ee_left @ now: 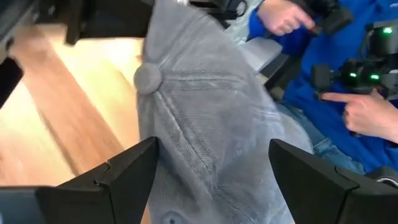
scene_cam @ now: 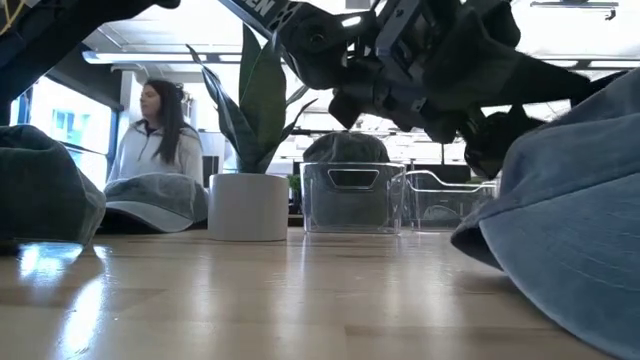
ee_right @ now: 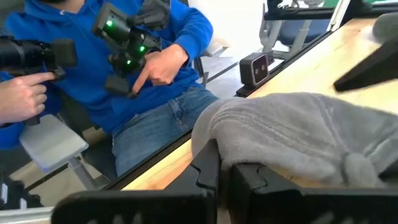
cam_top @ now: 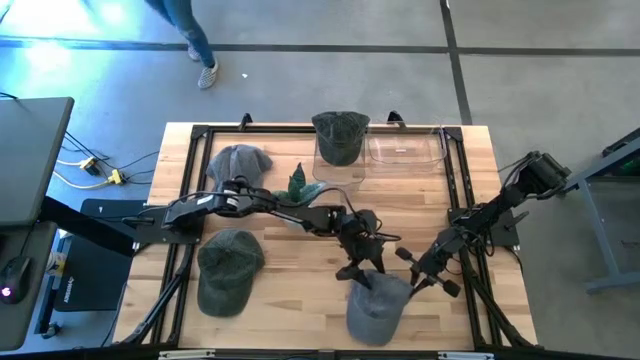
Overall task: Pick & Place hat
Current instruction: Put the bottom gray cap into the right transparent bin
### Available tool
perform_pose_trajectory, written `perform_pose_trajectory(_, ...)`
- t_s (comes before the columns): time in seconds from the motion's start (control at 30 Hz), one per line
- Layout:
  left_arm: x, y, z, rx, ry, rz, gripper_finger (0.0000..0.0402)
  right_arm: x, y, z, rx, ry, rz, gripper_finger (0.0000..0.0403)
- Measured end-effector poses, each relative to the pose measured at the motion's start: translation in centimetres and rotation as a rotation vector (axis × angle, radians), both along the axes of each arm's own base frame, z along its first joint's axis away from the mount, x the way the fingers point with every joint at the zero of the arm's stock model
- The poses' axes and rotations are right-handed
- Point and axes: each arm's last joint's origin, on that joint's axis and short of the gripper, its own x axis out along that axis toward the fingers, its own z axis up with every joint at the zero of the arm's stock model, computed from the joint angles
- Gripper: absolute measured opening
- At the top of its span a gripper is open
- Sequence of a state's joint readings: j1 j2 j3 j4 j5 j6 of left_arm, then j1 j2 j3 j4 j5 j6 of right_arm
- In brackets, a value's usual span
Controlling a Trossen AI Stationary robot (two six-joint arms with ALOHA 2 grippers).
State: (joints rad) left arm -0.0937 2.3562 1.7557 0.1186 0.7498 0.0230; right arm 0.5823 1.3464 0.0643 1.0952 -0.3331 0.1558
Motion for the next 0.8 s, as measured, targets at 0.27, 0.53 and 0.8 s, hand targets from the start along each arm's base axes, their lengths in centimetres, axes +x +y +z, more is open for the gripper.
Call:
perform_pose_trajectory(0.27, -0.3, -0.1, -0.1, -0.052, 0.027, -0.093, 0.0300, 0.2, -0.2, 0.1, -0.026, -0.042, -0.091, 0.0005)
perform_pose_trajectory(0.53, -0.2, 0.3, -0.1, -0.041, 0.024, -0.065, 0.0300, 1.1, 0.4, 1.1, -0.034, -0.122, -0.086, 0.0003)
perform_pose_trajectory(0.8, -0.5, 0.0, 0.2, -0.097, -0.008, -0.211, 0.0300, 4.1, 2.0, 2.8, -0.218, -0.058, -0.081, 0.0001)
